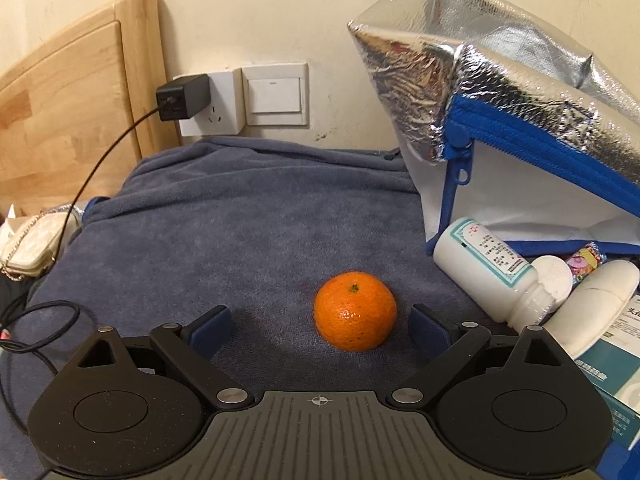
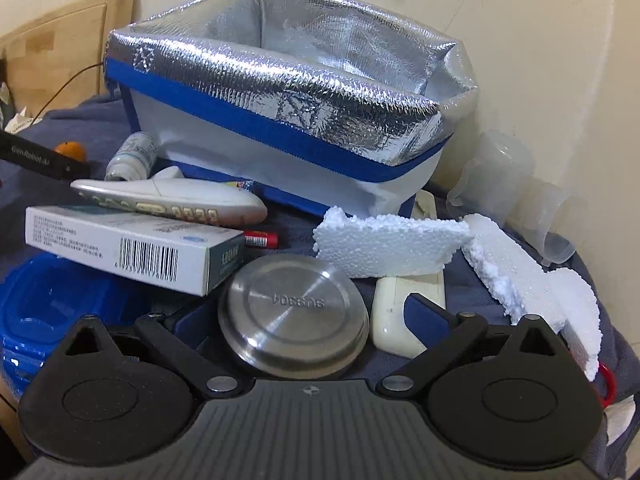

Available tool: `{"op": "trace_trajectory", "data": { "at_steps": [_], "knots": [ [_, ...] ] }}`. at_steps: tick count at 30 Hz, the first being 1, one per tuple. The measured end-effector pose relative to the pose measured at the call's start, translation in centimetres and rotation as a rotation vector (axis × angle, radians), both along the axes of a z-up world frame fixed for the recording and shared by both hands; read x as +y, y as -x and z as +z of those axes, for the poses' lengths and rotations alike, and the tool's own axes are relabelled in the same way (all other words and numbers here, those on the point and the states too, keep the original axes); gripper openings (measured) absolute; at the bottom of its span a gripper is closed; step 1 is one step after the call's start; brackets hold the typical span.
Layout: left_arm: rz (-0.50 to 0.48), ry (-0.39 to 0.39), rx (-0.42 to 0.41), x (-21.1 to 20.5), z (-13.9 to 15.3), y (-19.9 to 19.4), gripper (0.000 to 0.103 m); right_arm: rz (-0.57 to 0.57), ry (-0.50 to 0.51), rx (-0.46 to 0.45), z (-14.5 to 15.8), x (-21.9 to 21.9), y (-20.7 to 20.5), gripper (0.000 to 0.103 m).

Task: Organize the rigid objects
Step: 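Grasp the second orange with the left tool while the right tool grasps the steel tin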

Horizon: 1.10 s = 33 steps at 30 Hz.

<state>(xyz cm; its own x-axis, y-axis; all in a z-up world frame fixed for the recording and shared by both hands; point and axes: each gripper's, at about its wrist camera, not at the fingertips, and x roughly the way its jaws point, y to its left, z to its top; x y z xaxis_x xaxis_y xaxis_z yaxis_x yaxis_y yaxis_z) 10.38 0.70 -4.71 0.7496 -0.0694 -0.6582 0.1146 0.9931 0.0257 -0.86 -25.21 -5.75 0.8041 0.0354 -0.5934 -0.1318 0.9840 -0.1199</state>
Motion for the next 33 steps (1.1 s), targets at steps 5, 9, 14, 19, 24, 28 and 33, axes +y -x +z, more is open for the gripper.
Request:
{"op": "trace_trajectory", "data": {
  "at_steps": [5, 9, 14, 19, 24, 28, 33],
  "knots": [
    [0.009, 0.002, -0.021, -0.1, -0.2, -0.3, 0.094, -0.004, 0.010, -0.010, -0.1, 0.2, -0.1, 0.094],
    [-0.007, 0.006, -0.042, -0.4, -0.1, 0.1, 0.074, -0.019, -0.016, -0.019, 0.2, 0.3, 0.1, 0.086],
    [-0.029, 0.031, -0.050, -0.4, 0.3, 0.4, 0.038, -0.016, -0.090, 0.008, 0.3, -0.1, 0.4, 0.075],
    [-0.031, 0.057, -0.048, -0.1, 0.3, 0.7, 0.037, -0.045, -0.151, 0.042, -0.3, -1.0, -0.4, 0.076],
    [-0.032, 0.053, -0.042, -0.2, 0.3, 1.0, 0.037, -0.053, -0.190, 0.035, -0.4, -1.4, -0.2, 0.075],
    [-0.035, 0.077, -0.033, 0.0, 0.5, 1.2, 0.037, -0.075, -0.202, 0.023, -0.2, -1.5, 0.5, 0.075],
    [-0.045, 0.089, -0.024, -0.2, 0.7, 1.7, 0.037, -0.073, -0.182, 0.007, 0.6, -1.6, 1.6, 0.075]
  ]
}}
